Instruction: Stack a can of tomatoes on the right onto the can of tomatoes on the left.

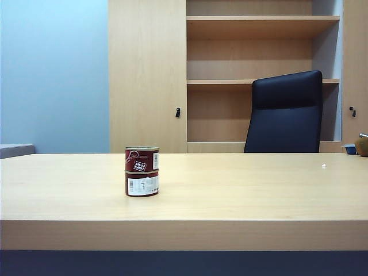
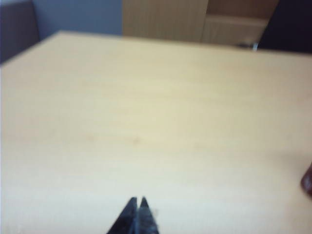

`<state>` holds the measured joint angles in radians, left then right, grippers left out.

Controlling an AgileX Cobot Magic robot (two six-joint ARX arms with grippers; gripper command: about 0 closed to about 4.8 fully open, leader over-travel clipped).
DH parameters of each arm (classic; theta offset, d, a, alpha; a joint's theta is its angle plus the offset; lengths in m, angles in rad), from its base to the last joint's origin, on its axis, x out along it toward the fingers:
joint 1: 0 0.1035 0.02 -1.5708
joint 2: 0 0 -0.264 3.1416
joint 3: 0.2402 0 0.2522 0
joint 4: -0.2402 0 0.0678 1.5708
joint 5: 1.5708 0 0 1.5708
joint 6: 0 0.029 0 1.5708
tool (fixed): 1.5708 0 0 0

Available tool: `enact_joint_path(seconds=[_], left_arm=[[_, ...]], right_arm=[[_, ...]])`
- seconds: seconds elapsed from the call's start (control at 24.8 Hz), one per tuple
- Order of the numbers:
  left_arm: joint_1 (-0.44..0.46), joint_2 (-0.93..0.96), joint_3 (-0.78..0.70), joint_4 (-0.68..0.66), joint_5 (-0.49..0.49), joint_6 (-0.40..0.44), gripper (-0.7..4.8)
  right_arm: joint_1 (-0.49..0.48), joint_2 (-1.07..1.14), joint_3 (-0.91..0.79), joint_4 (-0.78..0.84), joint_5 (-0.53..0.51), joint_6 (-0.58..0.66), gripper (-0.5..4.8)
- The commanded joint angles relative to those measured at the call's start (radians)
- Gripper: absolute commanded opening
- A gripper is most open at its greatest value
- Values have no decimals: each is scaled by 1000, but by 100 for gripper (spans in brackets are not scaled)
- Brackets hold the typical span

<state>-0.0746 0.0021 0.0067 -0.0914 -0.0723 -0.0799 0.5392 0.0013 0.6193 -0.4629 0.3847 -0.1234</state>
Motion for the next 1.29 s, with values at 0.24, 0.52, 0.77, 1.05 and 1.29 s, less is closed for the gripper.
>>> enact_joint_path(seconds=[0.24, 0.52, 0.77, 1.05, 1.29], left_arm=[[1, 1, 3, -88, 5, -3, -4], [1, 1, 3, -88, 5, -3, -4], [-1, 1, 3, -88, 5, -3, -4], [-1, 1, 3, -88, 5, -3, -5], [-1, 1, 3, -88, 5, -3, -5]], right_arm=[[-1, -3, 4, 10, -1, 1, 27], [-1, -3, 4, 10, -1, 1, 27], [-1, -3, 4, 10, -2, 1, 27], [-1, -3, 4, 10, -2, 1, 27], [-1, -3, 3, -7, -1, -6, 27]])
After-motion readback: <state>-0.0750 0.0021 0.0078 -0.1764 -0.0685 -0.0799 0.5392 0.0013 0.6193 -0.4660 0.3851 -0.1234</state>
